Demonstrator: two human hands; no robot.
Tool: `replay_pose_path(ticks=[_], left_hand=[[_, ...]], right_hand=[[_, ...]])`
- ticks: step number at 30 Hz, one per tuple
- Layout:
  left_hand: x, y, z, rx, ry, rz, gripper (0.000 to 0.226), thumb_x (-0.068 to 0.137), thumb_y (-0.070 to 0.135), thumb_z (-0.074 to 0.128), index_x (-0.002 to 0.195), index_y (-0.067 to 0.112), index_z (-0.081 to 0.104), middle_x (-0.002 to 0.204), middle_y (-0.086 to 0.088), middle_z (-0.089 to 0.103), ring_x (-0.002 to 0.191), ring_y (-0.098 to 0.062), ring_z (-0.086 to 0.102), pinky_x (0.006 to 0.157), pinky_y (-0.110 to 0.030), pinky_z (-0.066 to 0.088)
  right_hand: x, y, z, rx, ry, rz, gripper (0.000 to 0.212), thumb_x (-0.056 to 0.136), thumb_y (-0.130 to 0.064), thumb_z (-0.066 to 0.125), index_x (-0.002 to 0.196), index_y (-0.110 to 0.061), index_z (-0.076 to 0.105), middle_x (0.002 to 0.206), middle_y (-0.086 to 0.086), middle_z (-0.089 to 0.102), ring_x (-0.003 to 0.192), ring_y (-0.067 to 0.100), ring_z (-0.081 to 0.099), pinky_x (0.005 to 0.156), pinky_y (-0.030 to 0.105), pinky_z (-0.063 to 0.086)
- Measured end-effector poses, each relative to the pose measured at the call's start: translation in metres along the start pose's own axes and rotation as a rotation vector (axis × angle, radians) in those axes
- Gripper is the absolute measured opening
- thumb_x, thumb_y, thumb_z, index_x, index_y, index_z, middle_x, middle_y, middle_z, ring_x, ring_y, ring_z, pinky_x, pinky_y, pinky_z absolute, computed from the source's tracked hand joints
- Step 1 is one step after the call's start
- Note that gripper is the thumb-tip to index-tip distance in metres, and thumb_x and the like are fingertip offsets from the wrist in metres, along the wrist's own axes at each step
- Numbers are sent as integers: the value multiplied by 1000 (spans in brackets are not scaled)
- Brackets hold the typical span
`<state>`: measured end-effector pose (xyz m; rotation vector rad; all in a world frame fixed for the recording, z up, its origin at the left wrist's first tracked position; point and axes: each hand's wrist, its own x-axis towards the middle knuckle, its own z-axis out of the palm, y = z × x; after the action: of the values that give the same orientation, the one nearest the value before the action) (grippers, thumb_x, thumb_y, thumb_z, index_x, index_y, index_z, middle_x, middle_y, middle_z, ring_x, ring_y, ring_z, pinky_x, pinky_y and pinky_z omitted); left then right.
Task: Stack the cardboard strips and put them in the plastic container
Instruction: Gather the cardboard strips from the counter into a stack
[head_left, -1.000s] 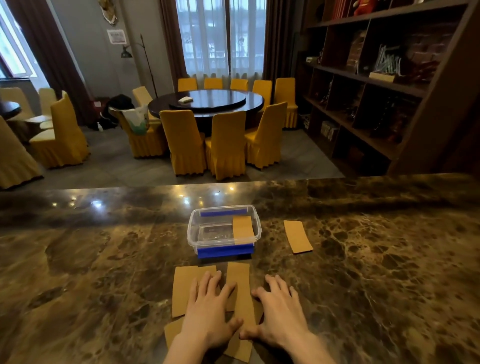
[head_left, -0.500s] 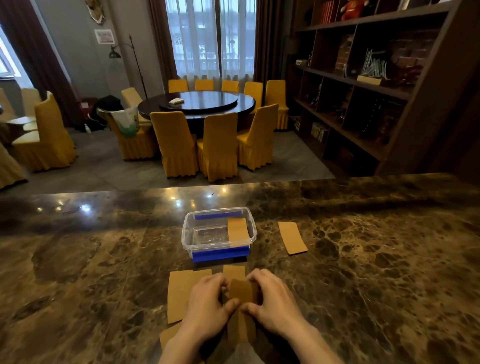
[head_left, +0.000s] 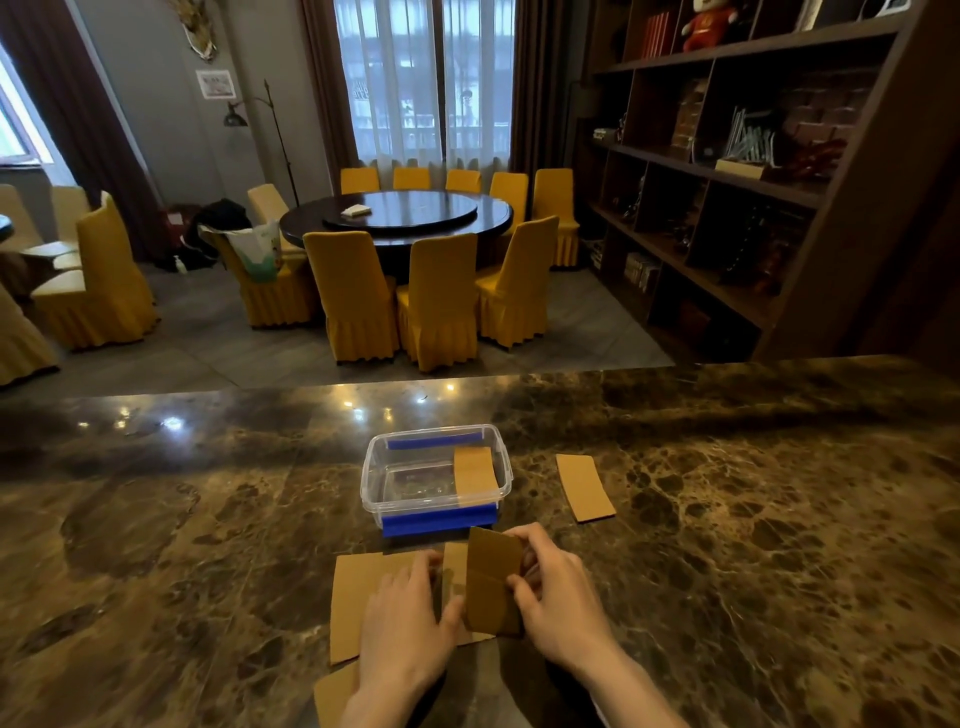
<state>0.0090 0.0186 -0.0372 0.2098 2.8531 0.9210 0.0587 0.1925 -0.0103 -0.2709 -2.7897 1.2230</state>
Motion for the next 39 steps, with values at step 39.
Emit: replay_pose_path(ticks=[39], left_hand=[[5, -3, -35, -139, 192, -187, 31, 94, 43, 65, 123, 37, 58, 116, 10, 70, 104, -7, 66, 91, -31, 57]], right_hand=[[21, 9, 7, 270, -7, 65, 37, 91, -15, 72, 118, -37, 58, 89, 2, 72, 84, 13, 71, 81, 31, 61]])
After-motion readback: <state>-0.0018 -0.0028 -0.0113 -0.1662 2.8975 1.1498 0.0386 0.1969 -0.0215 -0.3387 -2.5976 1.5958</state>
